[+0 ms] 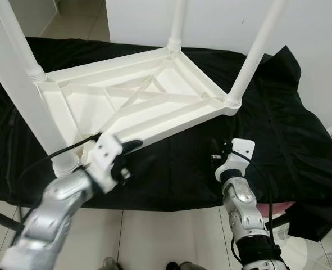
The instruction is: Building children table
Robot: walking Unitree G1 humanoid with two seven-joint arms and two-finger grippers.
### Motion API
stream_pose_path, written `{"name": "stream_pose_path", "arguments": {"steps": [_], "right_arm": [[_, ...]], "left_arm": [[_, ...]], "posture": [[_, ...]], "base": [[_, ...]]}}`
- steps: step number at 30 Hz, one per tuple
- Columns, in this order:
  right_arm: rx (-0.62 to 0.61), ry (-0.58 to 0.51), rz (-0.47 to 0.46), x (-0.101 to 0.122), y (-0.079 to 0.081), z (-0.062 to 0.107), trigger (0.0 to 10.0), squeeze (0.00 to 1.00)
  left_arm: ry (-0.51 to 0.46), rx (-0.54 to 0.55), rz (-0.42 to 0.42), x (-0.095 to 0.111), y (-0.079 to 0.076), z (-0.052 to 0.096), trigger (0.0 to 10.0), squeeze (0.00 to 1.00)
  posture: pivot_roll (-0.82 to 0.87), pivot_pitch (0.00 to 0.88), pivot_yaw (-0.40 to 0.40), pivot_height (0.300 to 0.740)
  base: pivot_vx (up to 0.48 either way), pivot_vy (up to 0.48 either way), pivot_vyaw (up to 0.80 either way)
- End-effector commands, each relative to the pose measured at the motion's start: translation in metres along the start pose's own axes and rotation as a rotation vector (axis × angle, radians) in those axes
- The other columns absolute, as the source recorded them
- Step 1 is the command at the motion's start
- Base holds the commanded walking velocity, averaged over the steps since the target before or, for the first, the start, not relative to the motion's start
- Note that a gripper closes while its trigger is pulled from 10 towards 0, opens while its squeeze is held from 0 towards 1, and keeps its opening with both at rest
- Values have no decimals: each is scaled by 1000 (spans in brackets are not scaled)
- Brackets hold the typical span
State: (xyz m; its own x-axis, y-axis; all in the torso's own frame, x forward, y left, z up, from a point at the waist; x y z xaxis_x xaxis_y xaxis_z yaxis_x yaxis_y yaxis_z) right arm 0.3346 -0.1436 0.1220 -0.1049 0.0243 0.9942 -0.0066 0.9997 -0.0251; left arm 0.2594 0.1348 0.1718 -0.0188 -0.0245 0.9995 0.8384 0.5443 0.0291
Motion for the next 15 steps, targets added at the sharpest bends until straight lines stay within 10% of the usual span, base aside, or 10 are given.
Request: {"name": "stream_pose_path", "arguments": {"steps": [1, 15], "right_arm": [[1, 3, -1, -2, -1, 0, 10000, 0], [14, 3, 4, -2, 0, -7, 10000, 0]], "left_arm": [[5, -44, 15, 3, -4, 6, 10000, 0], [115, 55, -70, 17, 14, 92, 10000, 0]], "posture": [[63, 106, -86, 740], [87, 109, -98, 740]], "base": [[0, 0, 0], [0, 0, 0]]}}
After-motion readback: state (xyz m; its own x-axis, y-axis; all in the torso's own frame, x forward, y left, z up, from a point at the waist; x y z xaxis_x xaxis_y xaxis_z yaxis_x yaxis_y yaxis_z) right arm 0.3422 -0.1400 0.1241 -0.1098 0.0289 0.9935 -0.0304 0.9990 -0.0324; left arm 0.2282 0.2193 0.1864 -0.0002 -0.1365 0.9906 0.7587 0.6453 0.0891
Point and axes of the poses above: a point about 5 cm out from each wrist's last joint towards the gripper, its own z axis pointing back from the gripper into the wrist, its own x axis along the axis of the wrist's last joint, y = z × x, the point moved 2 cm from there along -z, pointing out of the wrist towards the gripper, and after that the axes turned 9 degrees about z, right-handed, at the moved point
